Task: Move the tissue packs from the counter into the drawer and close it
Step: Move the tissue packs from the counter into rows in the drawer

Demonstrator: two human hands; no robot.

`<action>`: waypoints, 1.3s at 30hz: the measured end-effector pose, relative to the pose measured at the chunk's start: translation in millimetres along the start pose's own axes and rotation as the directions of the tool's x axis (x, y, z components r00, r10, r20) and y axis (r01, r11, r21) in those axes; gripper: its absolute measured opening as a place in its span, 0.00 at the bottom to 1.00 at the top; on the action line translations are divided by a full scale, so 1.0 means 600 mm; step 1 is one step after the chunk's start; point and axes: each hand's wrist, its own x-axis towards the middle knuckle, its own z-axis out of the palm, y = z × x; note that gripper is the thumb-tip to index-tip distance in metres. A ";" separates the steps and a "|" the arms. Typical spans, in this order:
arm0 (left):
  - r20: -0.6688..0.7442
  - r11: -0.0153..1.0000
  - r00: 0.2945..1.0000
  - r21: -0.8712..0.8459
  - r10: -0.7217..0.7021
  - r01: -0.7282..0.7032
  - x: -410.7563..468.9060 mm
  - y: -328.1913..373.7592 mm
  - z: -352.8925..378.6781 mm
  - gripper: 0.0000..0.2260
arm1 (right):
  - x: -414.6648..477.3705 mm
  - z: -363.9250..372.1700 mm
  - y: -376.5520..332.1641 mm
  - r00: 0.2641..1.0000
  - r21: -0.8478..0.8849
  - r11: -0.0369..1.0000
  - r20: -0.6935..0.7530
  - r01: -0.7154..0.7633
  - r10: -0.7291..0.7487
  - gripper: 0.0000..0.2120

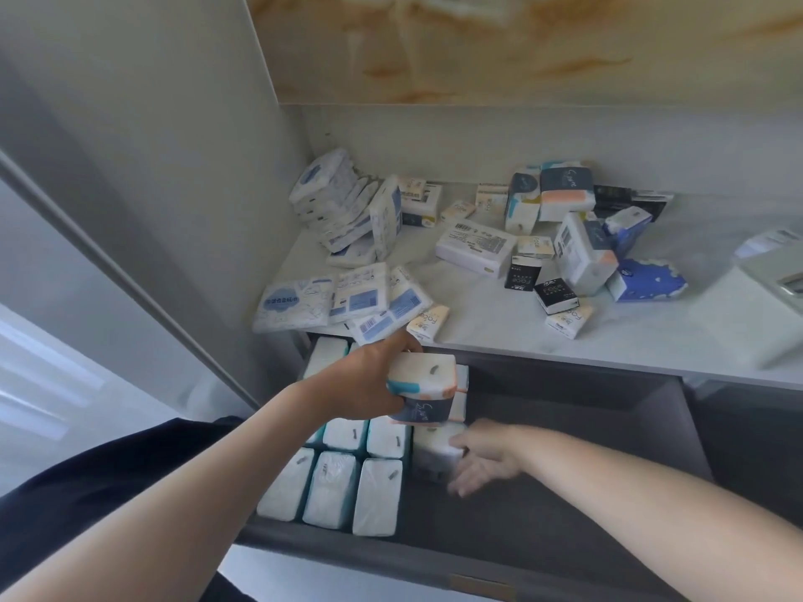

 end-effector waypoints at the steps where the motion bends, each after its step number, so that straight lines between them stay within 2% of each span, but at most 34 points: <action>1: 0.003 1.000 1.000 -0.001 0.005 -0.005 0.000 0.002 0.002 0.30 | 0.001 -0.004 -0.003 0.999 0.019 0.999 -0.018 0.026 -0.026 0.24; 3: 0.014 1.000 1.000 -0.004 0.012 -0.012 -0.001 0.007 0.005 0.29 | 0.007 -0.012 0.001 0.996 -0.036 0.998 -0.059 0.059 -0.061 0.21; 5: 0.025 1.000 0.999 -0.005 0.021 -0.021 -0.003 0.011 0.011 0.29 | 0.002 -0.013 0.008 0.998 -0.119 0.992 -0.031 0.047 -0.051 0.21; 7: 0.039 0.999 0.999 0.003 0.033 -0.033 -0.006 0.015 0.018 0.29 | -0.011 -0.012 0.007 0.999 -0.301 0.953 -0.018 0.026 -0.033 0.23; 10: 0.052 0.999 0.998 0.002 0.047 -0.047 -0.008 0.023 0.035 0.29 | -0.044 -0.018 -0.017 0.988 -0.561 0.827 -0.131 -0.010 -0.077 0.19; 12: 0.054 0.998 0.997 -0.015 0.061 -0.060 -0.007 0.031 0.053 0.29 | -0.064 -0.035 -0.034 0.970 -0.555 0.832 -0.199 0.008 -0.142 0.16; 14: 0.053 0.997 0.996 -0.018 0.077 -0.076 -0.005 0.040 0.075 0.28 | -0.083 -0.068 -0.043 0.990 -0.347 0.935 -0.085 0.075 -0.111 0.17; 16: 0.054 0.996 0.995 0.004 0.088 -0.088 -0.004 0.048 0.098 0.28 | -0.100 -0.102 -0.043 0.985 -0.168 0.980 0.152 0.108 -0.083 0.26; 18: 0.082 0.996 0.993 0.034 0.081 -0.084 -0.003 0.053 0.123 0.28 | -0.111 -0.121 -0.033 0.946 -0.168 0.982 0.324 0.082 -0.024 0.34; 20: 0.132 0.994 0.989 0.070 0.073 -0.082 -0.004 0.054 0.148 0.29 | -0.110 -0.120 -0.015 0.929 -0.249 0.968 0.365 0.038 0.057 0.38; 23: 0.216 0.961 0.972 0.233 0.097 -0.148 -0.008 0.048 0.177 0.31 | -0.092 -0.088 0.018 0.956 -0.418 0.908 0.261 -0.016 0.137 0.39; 25: 0.263 0.865 0.955 0.439 0.135 -0.243 -0.007 0.036 0.184 0.35 | -0.069 -0.060 0.035 0.978 -0.471 0.882 0.169 -0.030 0.124 0.40; 27: 0.282 0.770 0.945 0.561 0.168 -0.304 -0.004 0.021 0.185 0.39 | -0.044 -0.038 0.047 0.996 -0.472 0.881 0.062 -0.021 0.057 0.42; 29: 0.272 0.735 0.947 0.604 0.171 -0.307 0.000 0.004 0.183 0.43 | -0.025 -0.018 0.055 0.999 -0.424 0.906 -0.028 0.011 -0.025 0.38; 32: 0.240 0.671 0.957 0.684 0.163 -0.286 0.004 -0.014 0.183 0.43 | -0.010 0.007 0.062 0.983 -0.276 0.953 -0.098 0.123 -0.155 0.22; 34: 0.219 0.652 0.964 0.711 0.151 -0.263 0.007 -0.023 0.185 0.42 | 0.001 0.015 0.063 0.972 -0.208 0.962 -0.115 0.177 -0.204 0.16; 37: 0.212 0.612 0.964 0.745 0.160 -0.266 0.013 -0.032 0.191 0.40 | 0.008 0.019 0.056 0.960 -0.193 0.957 -0.138 0.215 -0.244 0.26; 39: 0.201 0.566 0.965 0.781 0.171 -0.263 0.017 -0.033 0.197 0.39 | 0.004 0.018 0.049 0.956 -0.237 0.947 -0.149 0.215 -0.254 0.26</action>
